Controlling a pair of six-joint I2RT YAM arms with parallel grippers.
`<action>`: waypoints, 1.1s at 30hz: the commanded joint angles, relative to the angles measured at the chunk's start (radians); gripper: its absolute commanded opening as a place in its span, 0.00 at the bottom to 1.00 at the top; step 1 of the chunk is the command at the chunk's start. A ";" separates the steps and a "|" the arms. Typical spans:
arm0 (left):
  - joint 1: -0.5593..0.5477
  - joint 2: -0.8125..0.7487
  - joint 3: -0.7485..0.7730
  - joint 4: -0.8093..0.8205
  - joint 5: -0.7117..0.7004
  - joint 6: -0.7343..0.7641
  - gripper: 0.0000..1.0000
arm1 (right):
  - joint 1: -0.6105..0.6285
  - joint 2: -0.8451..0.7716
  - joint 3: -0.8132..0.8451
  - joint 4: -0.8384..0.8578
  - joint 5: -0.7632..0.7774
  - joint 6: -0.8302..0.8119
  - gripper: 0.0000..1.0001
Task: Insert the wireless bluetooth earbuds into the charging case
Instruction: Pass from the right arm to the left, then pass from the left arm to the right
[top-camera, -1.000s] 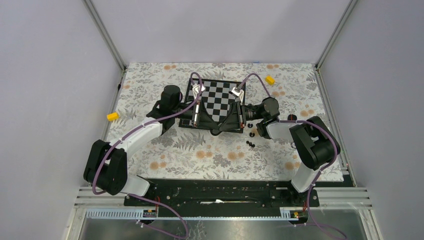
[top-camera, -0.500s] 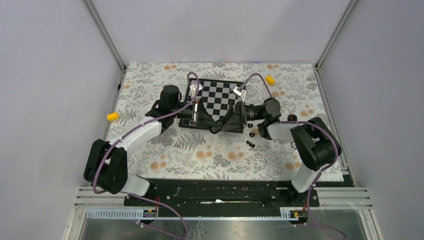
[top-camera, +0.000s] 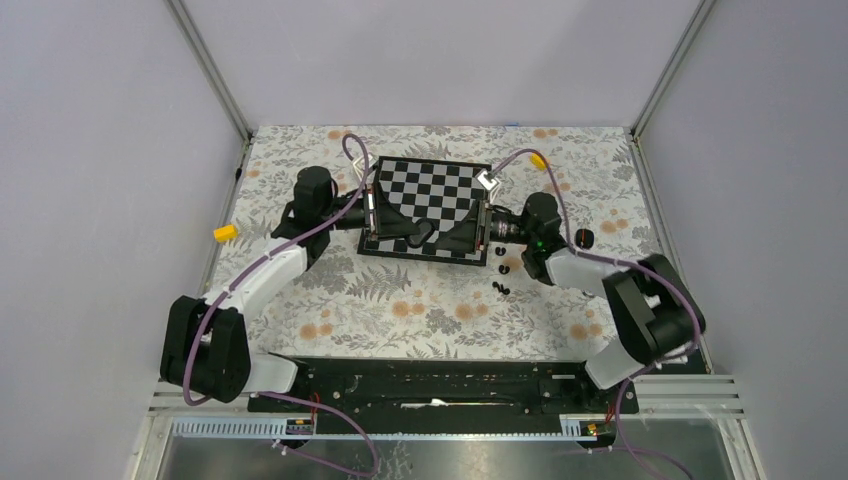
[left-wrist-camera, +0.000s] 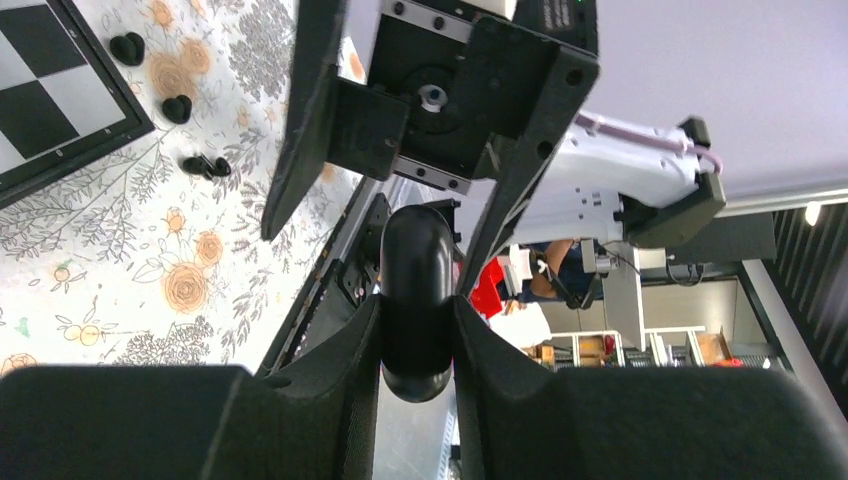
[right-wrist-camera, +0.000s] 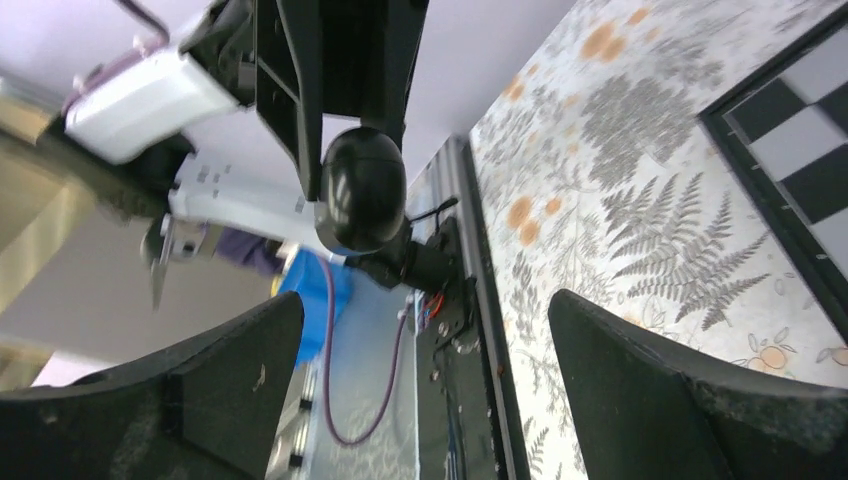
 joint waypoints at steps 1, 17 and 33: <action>0.009 -0.052 -0.009 0.092 -0.059 -0.031 0.00 | -0.004 -0.225 -0.027 -0.365 0.282 -0.251 1.00; 0.010 -0.081 -0.077 0.238 -0.149 -0.110 0.00 | 0.128 -0.266 -0.062 -0.175 0.587 -0.046 0.96; 0.010 -0.087 -0.070 0.222 -0.145 -0.104 0.00 | 0.129 -0.036 -0.057 0.276 0.502 0.222 0.60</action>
